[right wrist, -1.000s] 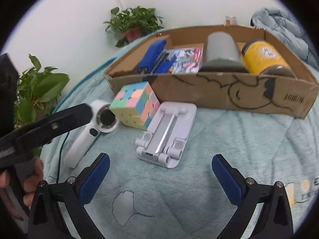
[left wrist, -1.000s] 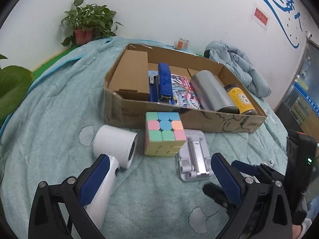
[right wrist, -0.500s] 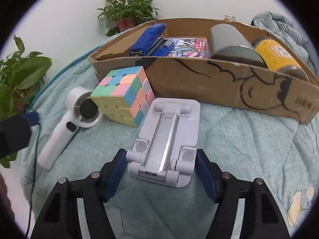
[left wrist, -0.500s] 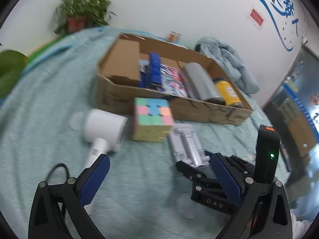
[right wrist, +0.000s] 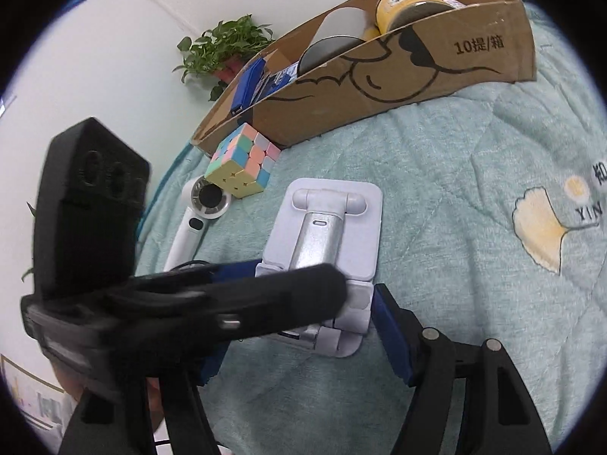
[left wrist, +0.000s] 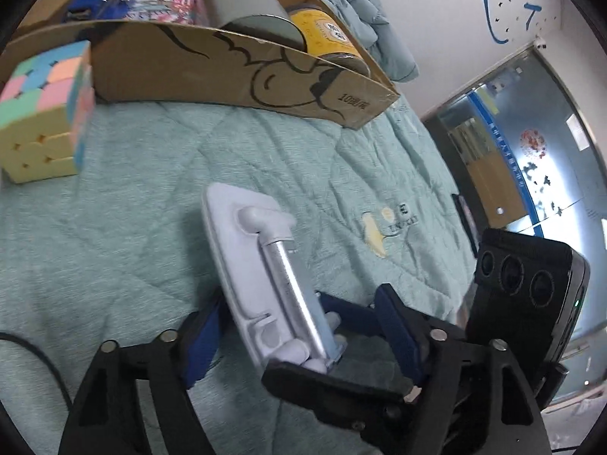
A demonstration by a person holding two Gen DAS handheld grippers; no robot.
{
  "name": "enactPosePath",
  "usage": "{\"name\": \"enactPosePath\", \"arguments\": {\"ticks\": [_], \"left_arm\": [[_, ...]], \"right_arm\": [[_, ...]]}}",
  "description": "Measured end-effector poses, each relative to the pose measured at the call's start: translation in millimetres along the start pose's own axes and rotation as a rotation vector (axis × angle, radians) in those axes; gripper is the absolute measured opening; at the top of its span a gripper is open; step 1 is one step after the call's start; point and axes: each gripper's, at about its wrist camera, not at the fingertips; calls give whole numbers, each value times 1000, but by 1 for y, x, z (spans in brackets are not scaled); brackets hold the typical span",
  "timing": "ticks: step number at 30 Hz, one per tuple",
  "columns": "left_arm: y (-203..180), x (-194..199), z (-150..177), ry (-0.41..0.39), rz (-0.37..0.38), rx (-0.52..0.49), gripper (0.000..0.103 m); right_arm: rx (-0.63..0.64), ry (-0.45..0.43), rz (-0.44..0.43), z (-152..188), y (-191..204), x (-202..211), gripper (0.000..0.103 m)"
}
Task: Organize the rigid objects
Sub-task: 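Lift the phone stand with the left gripper and carry it into the box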
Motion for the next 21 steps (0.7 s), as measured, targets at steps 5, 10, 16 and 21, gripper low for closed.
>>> {"name": "enactPosePath", "arguments": {"ticks": [5, 10, 16, 21], "left_arm": [[-2, -1, 1, -10, -32, -12, 44], [1, 14, -3, -42, 21, -6, 27], [-22, 28, -27, -78, 46, -55, 27], [-46, 35, -65, -109, 91, -107, 27]], "right_arm": [[-1, 2, -24, -2, -2, 2, 69], [45, 6, -12, -3, 4, 2, 68], [99, -88, 24, -15, 18, 23, 68], [134, -162, 81, -42, 23, 45, 68]]}}
Point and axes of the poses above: each gripper's, at about its wrist camera, not at the fingertips, and x roughly against the way its jaws point, y to its left, z to its underside, and after that the axes turned 4 degrees about y, right-handed
